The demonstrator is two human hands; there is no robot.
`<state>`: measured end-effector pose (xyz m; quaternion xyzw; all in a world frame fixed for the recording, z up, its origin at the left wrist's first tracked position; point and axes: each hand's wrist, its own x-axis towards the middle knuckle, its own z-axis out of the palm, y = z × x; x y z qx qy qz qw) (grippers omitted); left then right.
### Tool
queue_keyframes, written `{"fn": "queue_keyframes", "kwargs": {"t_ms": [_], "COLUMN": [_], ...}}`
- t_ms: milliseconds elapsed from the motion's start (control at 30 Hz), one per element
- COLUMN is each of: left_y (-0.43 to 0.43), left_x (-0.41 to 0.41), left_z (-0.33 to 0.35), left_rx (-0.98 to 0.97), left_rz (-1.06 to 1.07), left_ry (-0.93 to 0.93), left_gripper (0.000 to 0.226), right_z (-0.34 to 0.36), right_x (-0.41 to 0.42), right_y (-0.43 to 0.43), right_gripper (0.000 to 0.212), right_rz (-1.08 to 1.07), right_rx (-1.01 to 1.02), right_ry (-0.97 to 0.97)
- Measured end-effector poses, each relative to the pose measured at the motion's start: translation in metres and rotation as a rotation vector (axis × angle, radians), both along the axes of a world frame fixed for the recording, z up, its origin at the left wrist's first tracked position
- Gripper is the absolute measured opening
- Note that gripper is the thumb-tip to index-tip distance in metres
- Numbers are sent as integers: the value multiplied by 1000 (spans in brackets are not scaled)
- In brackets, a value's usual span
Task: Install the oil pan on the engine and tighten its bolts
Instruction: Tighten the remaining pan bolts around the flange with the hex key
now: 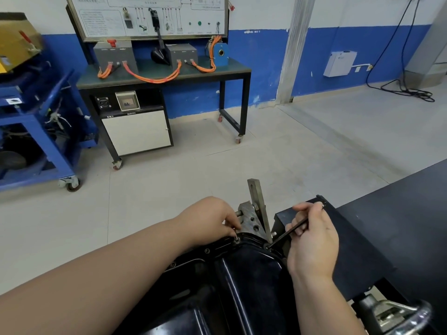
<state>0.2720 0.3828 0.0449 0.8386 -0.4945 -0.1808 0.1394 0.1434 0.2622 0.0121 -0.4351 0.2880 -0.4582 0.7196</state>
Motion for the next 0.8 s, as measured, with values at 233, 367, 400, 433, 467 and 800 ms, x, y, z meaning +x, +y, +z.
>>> {"fn": "queue_keyframes", "kwargs": {"t_ms": [233,367,400,433,467,800], "left_y": [-2,-3,-3,-3,-3,-4], "left_x": [-1,-3,-3,-3,-4,-1], "left_z": [-1,-2,-3,-3,-4,-12], "left_rx": [40,36,24,14,7,-39], "left_rz": [-61,-73,-70,-66,-62,-1], "left_ry": [-49,-44,-32,-16,0,102], "left_gripper": [23,23,22,22,21,23], "right_z": [-3,-1,-1,0,2,5], "right_x": [2,1,0,-1,-2,-2], "right_y": [-1,5,7,10,13,27], "right_gripper": [47,42,39,36,32,25], "right_rz": [32,46,45,44,49,115], "right_rx": [-29,-167,-228,-291,-345,-758], "right_ry": [17,72,98,127,148,278]}}
